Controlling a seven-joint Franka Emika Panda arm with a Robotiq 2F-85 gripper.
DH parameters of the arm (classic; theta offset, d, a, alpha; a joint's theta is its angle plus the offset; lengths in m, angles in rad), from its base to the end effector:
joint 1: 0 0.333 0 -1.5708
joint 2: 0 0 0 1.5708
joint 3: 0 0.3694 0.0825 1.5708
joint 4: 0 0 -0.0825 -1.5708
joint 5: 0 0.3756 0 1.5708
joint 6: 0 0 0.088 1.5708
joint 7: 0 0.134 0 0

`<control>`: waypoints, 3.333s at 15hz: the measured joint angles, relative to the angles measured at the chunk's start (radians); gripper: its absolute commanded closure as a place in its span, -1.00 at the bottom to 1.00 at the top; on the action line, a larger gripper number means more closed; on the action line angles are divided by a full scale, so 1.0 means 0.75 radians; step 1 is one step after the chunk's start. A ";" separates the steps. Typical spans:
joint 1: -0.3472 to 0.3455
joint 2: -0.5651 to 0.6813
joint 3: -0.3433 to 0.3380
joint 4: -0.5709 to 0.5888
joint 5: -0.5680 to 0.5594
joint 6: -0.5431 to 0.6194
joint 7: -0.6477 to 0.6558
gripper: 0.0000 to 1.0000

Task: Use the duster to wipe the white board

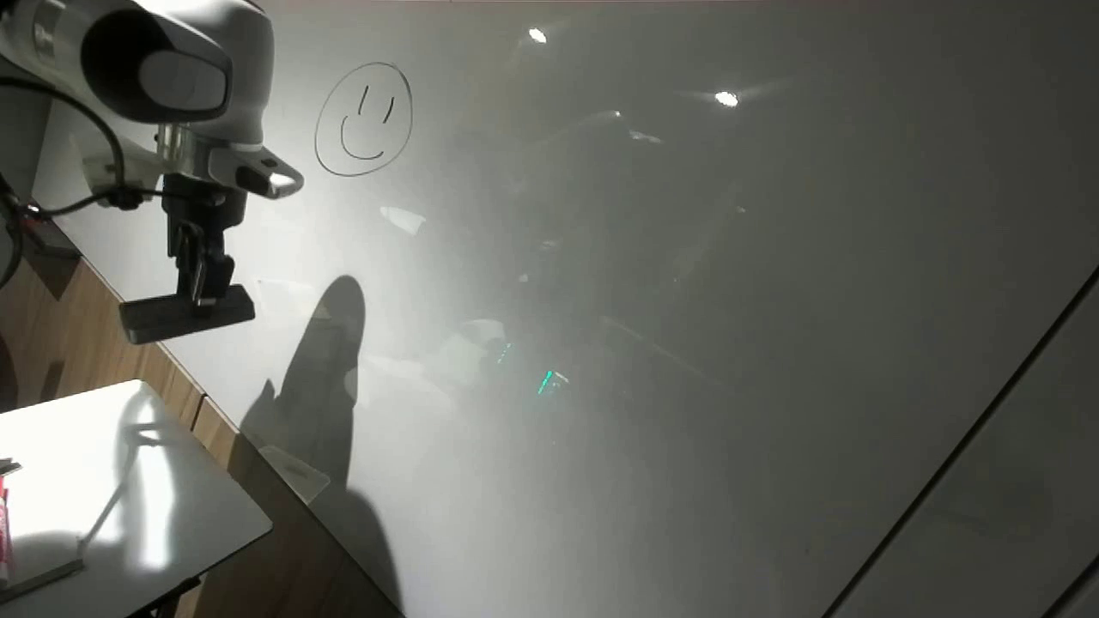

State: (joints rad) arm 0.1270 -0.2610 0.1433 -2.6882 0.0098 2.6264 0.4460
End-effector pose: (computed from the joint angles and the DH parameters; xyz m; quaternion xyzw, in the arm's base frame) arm 0.3911 0.1075 0.3665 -0.9908 0.0919 -0.0975 0.0197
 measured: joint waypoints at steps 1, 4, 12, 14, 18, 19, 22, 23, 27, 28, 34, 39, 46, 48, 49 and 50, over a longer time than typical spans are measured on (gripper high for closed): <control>0.001 -0.060 0.007 0.011 0.007 -0.026 0.000 0.45; -0.004 -0.181 0.020 0.084 0.015 -0.068 0.001 0.45; -0.127 -0.127 0.083 0.392 -0.021 -0.073 0.019 0.45; -0.138 -0.105 0.097 0.404 -0.042 -0.075 0.042 0.45; -0.144 -0.069 0.113 0.440 -0.096 -0.075 0.101 0.45; -0.145 -0.059 0.117 0.457 -0.110 -0.075 0.116 0.45; -0.145 -0.033 0.123 0.528 -0.149 -0.081 0.153 0.45; -0.145 -0.030 0.124 0.549 -0.154 -0.112 0.159 0.45; -0.145 -0.029 0.124 0.646 -0.158 -0.247 0.163 0.45; -0.145 -0.030 0.123 0.678 -0.159 -0.288 0.163 0.45; -0.148 -0.029 0.107 0.908 -0.182 -0.557 0.161 0.45; -0.161 -0.017 0.083 1.055 -0.220 -0.713 0.135 0.45; -0.177 0.010 0.026 0.957 -0.267 -0.700 0.103 0.45; -0.193 0.025 0.013 0.895 -0.307 -0.667 0.103 0.45; -0.201 0.037 0.007 0.868 -0.324 -0.648 0.103 0.45; -0.207 0.051 0.000 0.848 -0.338 -0.635 0.104 0.45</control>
State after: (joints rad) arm -0.0281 -0.2227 0.1434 -2.0523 -0.2434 2.1498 0.5238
